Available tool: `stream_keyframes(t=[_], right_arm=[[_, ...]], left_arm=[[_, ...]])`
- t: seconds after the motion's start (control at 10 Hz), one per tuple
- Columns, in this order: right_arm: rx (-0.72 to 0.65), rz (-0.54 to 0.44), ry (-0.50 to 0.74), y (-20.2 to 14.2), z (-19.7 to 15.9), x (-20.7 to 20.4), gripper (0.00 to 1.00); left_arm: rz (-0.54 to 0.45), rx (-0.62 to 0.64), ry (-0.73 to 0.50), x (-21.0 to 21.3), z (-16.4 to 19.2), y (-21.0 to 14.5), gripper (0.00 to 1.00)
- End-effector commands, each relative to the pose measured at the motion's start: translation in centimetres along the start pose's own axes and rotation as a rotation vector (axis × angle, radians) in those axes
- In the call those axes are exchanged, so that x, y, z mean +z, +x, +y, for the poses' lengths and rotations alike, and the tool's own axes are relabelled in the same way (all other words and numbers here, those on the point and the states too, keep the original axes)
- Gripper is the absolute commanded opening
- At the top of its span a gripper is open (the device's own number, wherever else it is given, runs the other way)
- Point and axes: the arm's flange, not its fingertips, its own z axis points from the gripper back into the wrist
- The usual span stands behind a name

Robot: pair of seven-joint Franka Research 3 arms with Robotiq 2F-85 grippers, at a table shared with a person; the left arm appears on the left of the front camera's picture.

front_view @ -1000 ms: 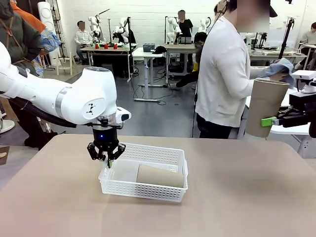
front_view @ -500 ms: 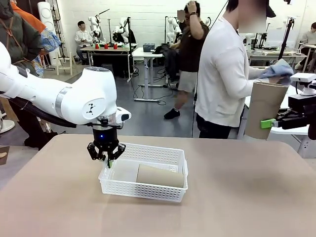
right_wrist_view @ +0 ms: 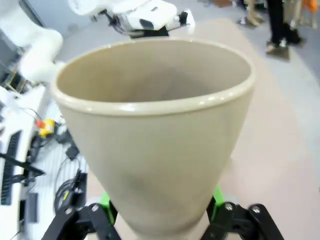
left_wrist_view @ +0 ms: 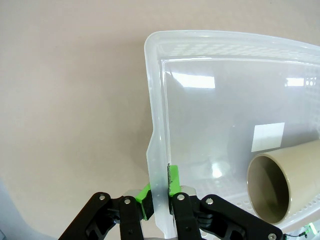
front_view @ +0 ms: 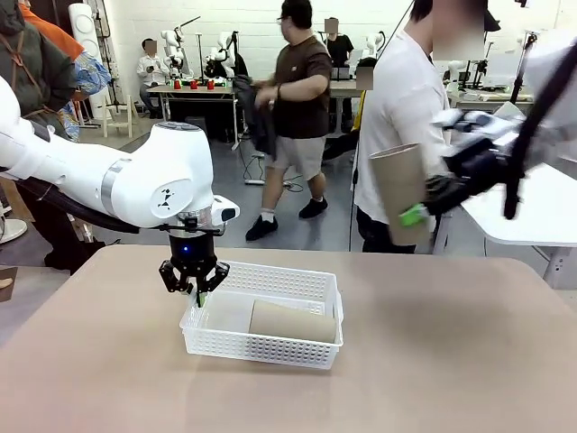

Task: Clean and organize the cups into the basket.
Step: Pick up the Reusable plastic cup from the right side of the table and stack it inside the Organizing basket in the center of the table.

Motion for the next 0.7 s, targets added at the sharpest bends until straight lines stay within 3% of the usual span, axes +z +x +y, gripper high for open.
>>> stream_keyframes(t=[0.0,0.3,0.6], right_arm=[[-0.074,0.287,0.059,4.0,-3.9,-5.1,0.8],[-0.052,0.57,0.04,7.1,-4.0,-13.4,0.8],[0.072,0.675,0.027,8.2,-3.5,-17.7,0.8]], left_arm=[[-0.006,0.001,-0.002,0.0,-0.1,0.1,0.0],[-0.006,0.001,-0.002,0.0,-0.1,0.1,0.0],[-0.006,0.001,-0.002,0.0,-0.1,0.1,0.0]])
